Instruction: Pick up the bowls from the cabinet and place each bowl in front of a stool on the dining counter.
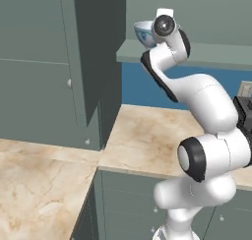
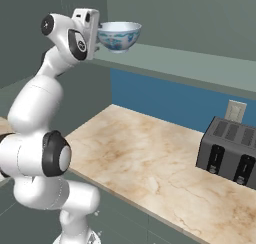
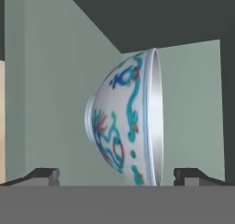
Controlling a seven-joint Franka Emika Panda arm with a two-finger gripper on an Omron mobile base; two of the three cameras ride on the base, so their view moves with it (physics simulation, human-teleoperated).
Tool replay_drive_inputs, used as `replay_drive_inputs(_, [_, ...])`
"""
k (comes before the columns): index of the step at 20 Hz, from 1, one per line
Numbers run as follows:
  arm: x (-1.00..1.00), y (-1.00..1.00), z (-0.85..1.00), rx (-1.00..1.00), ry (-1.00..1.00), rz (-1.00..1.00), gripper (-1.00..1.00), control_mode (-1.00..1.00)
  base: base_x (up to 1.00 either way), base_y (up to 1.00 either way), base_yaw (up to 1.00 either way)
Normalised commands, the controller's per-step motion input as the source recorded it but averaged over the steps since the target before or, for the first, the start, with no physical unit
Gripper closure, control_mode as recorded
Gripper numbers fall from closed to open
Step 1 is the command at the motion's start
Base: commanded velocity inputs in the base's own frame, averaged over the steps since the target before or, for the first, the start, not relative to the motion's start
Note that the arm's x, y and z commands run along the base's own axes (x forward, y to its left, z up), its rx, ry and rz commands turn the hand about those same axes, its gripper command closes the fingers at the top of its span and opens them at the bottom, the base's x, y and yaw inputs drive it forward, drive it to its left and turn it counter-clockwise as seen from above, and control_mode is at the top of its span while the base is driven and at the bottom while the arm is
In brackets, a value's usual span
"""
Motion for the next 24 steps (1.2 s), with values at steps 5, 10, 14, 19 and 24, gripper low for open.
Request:
replay_drive_inputs(5, [0.5,-0.07,0.0,0.0,0.04,0.0,-1.0,-1.0,0.0,0.0,0.0])
replay_drive_inputs(10, [0.46,-0.08,-0.01,0.0,0.05,0.0,-1.0,-1.0,0.0,0.0,0.0])
replay_drive_inputs(14, [0.42,-0.06,-0.08,-0.02,0.06,0.0,-1.0,-1.0,0.0,0.0,0.0])
replay_drive_inputs(19, [0.24,0.0,-0.09,-0.03,0.02,0.0,-1.0,-1.0,0.0,0.0,0.0])
replay_drive_inputs(24, [0.11,0.0,-0.03,-0.01,0.01,0.0,-1.0,-1.0,0.0,0.0,0.0])
